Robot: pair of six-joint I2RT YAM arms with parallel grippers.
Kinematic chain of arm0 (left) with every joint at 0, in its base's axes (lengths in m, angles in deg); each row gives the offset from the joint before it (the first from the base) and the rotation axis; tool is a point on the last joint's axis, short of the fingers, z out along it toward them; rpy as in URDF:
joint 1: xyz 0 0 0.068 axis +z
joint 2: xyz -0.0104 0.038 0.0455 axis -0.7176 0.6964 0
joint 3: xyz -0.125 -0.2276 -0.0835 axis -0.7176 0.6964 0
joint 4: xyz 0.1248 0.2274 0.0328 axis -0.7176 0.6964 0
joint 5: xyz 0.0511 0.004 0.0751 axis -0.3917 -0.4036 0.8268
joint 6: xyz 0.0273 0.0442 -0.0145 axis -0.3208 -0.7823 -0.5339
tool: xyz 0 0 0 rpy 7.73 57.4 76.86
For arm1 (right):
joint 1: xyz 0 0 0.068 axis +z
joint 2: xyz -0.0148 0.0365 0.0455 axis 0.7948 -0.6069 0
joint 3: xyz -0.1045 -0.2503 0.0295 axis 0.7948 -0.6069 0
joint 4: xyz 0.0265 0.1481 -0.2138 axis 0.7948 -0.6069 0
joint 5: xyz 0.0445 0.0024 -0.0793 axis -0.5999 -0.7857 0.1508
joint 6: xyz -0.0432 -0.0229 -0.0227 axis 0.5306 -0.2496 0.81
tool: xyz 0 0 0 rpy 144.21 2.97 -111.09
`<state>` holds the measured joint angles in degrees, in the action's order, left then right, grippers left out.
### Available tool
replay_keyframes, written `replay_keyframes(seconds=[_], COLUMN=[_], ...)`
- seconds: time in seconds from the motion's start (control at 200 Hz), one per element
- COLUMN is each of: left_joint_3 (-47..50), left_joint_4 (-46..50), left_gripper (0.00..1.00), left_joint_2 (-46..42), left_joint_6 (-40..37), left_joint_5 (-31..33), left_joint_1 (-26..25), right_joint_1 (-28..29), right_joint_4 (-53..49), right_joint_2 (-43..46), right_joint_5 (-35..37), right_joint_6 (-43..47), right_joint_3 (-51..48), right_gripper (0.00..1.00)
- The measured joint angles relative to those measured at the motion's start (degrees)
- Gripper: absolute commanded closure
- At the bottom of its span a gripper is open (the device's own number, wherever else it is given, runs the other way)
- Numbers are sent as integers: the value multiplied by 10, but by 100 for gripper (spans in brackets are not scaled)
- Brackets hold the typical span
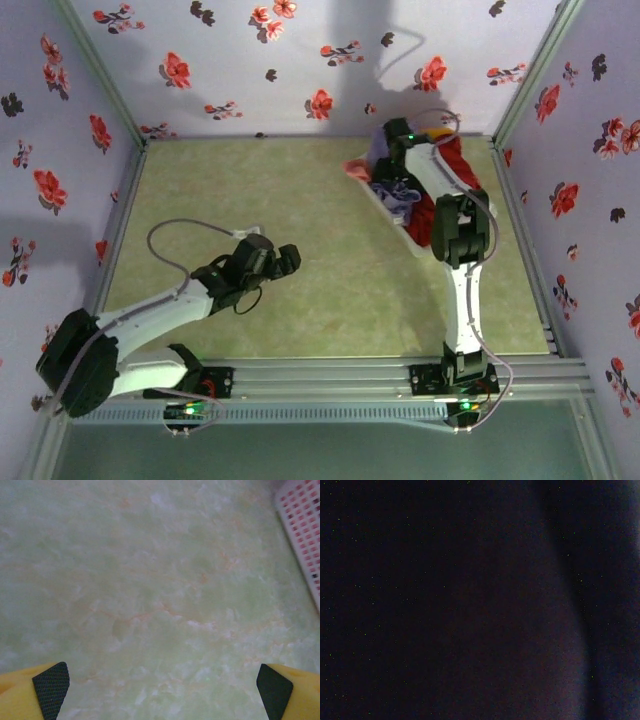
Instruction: Fold and stack the t-shirts
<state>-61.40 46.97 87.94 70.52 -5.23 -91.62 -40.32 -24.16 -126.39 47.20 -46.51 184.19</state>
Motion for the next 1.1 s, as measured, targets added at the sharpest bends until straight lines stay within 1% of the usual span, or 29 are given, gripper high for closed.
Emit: replay_keyframes(seconds=[0.14, 0.27, 0.37, 0.45, 0.605, 0.79, 0.945, 1.1], left_joint_3=[-31, -57, -70, -78, -90, -125, -145, -154], left_joint_4=[-5, -19, -30, -38, -43, -30, -26, -11], left_gripper=[1, 1, 1, 1, 1, 1, 1, 1], left_joint_2=[52, 91, 118, 140, 167, 170, 170, 170], left_joint_6=[0, 0, 2, 4, 8, 7, 3, -1], left_joint_5=[-9, -20, -28, -35, -48, -53, -52, -52], left_joint_1=[-14, -35, -49, -56, -60, -60, -60, -60], right_joint_1=[-48, -70, -78, -80, -82, -86, -82, -67], right_joint_4=[1, -4, -16, -17, -17, -20, -20, -24], right_joint_2=[-27, -56, -95, -119, -126, -129, -97, 2], right_joint_5=[12, 14, 23, 35, 40, 16, -2, -1], right_joint_6=[-44, -81, -103, -117, -136, -137, -111, -67], right_joint_3=[41, 94, 160, 194, 207, 232, 222, 186], right_gripper=[1, 1, 1, 1, 1, 1, 1, 1])
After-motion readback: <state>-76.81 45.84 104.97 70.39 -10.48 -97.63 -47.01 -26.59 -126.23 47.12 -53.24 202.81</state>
